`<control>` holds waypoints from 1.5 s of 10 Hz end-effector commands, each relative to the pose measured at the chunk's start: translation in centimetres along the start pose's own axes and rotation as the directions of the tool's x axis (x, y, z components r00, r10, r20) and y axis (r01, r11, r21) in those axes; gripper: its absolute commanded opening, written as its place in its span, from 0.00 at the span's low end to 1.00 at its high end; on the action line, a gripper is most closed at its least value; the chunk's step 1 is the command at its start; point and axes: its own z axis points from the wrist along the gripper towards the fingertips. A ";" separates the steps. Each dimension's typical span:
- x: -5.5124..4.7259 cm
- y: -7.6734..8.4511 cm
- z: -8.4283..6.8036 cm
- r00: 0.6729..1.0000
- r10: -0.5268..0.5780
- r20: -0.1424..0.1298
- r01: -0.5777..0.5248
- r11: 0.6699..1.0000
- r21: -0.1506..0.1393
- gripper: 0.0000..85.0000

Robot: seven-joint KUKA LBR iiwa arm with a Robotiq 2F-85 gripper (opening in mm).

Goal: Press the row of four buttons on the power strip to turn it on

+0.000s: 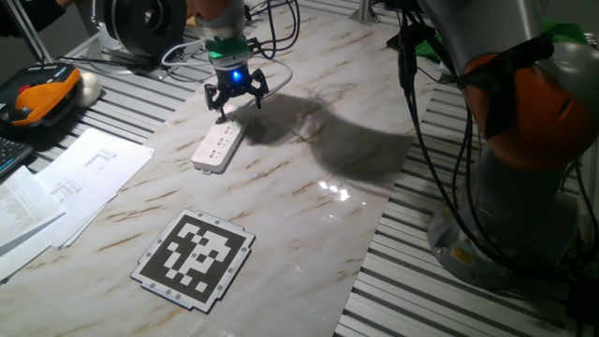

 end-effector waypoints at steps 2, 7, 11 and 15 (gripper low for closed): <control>0.8 1.8 -4.9 0.999 0.001 0.043 -0.002 1.000 0.015 1.00; 4.0 2.8 -8.2 0.985 -0.168 -0.031 0.166 0.984 -0.070 0.60; 6.4 4.7 -9.5 0.868 -0.497 0.002 0.496 0.865 -0.073 0.00; 7.9 6.0 -9.7 0.728 -0.685 0.023 0.685 0.726 -0.060 0.00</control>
